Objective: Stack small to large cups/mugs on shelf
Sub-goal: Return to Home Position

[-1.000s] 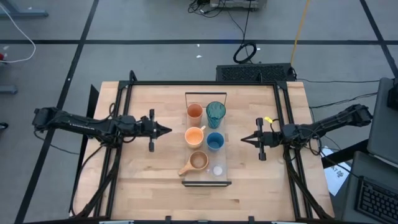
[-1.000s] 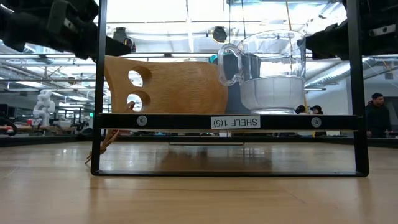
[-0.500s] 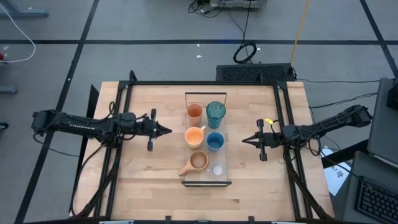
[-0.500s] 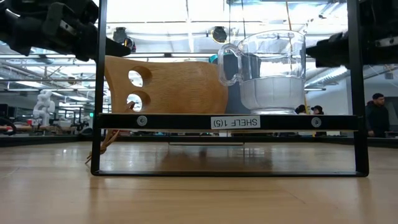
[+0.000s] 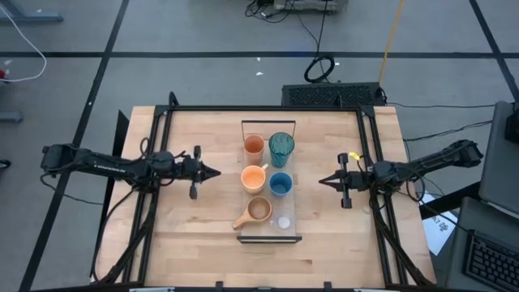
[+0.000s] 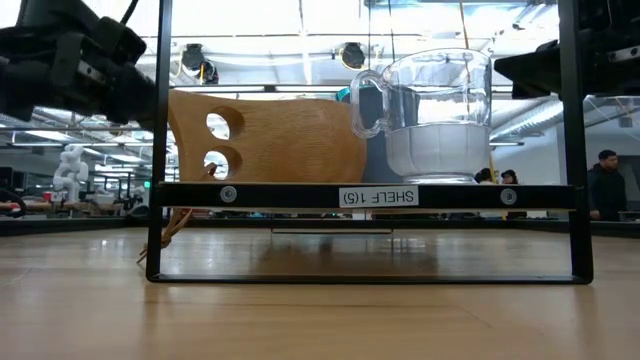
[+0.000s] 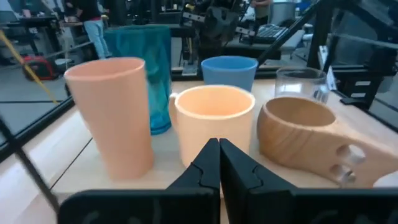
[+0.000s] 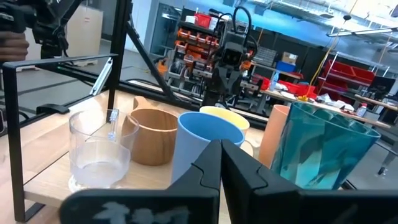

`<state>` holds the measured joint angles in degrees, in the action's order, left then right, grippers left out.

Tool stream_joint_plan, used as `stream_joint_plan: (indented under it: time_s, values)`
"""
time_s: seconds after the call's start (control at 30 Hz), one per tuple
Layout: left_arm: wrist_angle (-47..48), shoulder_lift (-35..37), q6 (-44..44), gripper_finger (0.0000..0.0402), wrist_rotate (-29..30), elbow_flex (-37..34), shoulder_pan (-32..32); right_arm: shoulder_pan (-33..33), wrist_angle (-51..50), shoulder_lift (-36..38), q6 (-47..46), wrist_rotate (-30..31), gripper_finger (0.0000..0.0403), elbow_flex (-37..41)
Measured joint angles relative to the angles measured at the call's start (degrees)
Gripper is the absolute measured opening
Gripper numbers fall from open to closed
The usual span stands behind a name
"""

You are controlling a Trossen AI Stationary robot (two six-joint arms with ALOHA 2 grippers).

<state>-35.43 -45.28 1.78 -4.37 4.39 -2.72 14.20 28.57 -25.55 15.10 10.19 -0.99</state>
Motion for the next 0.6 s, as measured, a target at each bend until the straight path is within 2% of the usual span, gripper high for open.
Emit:
stream_joint_plan:
  time_s: [0.2, 0.47, 0.6]
  values:
    - [-1.69, 2.23, -0.65, 0.0002, 4.41, -3.86, 0.26, 0.00, -2.28, 2.89, 0.07, 0.01, 0.0000, 0.04]
    - [1.60, 9.02, 1.16, 0.0001, 4.44, -3.86, 2.03, 0.00, -7.22, 8.81, 1.26, 0.03, 0.0000, 0.11]
    - [6.36, 13.31, 1.94, 0.0001, 4.47, -3.84, 2.12, 0.00, -10.12, 12.30, 1.26, 0.03, 0.0000, 0.13]
